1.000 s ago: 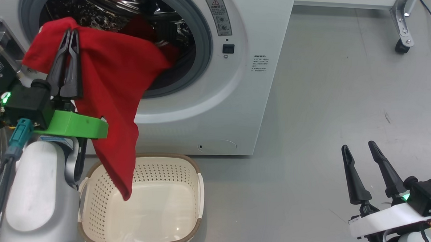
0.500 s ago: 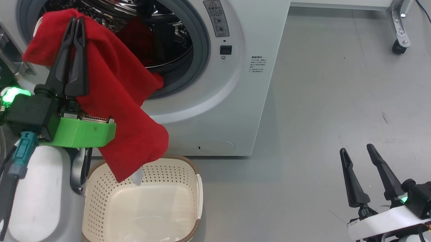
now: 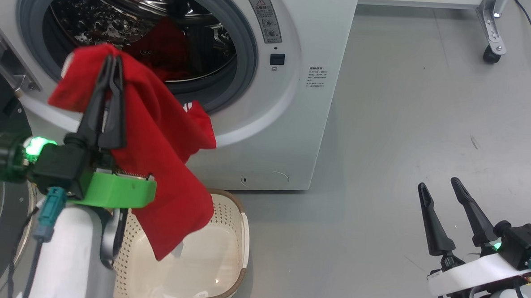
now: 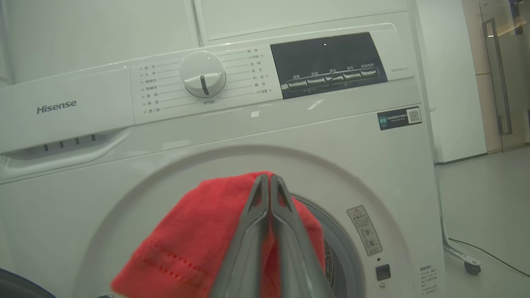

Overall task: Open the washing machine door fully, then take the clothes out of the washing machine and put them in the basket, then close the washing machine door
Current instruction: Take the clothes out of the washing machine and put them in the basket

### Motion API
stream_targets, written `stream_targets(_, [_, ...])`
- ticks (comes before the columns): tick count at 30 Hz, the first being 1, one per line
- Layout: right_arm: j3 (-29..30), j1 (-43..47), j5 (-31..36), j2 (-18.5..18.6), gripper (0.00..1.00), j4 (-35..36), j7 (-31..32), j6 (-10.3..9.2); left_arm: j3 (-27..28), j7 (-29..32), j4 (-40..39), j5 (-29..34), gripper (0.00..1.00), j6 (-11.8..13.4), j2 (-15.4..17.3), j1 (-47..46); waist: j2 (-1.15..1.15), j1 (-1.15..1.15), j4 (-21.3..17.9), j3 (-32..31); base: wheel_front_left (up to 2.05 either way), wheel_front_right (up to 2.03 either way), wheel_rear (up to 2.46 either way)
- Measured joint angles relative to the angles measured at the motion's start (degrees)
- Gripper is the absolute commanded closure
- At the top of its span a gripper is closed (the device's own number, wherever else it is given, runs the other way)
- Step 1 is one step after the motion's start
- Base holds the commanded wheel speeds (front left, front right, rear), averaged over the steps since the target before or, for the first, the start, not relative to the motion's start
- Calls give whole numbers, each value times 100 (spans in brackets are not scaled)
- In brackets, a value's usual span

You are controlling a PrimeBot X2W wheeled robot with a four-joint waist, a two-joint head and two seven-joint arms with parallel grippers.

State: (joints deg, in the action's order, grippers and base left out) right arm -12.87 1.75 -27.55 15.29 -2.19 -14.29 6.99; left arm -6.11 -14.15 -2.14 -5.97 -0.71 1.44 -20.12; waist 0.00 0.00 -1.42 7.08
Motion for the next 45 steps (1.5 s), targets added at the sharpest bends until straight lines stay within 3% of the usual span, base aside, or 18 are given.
stream_targets(7, [-53,1,0,19,0,55,0,0,-259,538,675,-149,100,0,16,651,0,0,-15,72,0,0,0])
stream_targets(14, [-147,-9,0,107,0,137,0,0,-309,711,1290,-298,100,93,30,967,0,0,-74,264,0,0,0])
stream_targets(29, [-231,-276,-66,320,0,283,-1,0,-377,956,2472,-323,100,254,43,934,0,0,-406,928,0,0,0])
stream_targets(45, [-131,-616,-224,399,0,307,-15,0,232,962,3678,-1220,100,503,41,287,0,0,-992,1569,0,0,0])
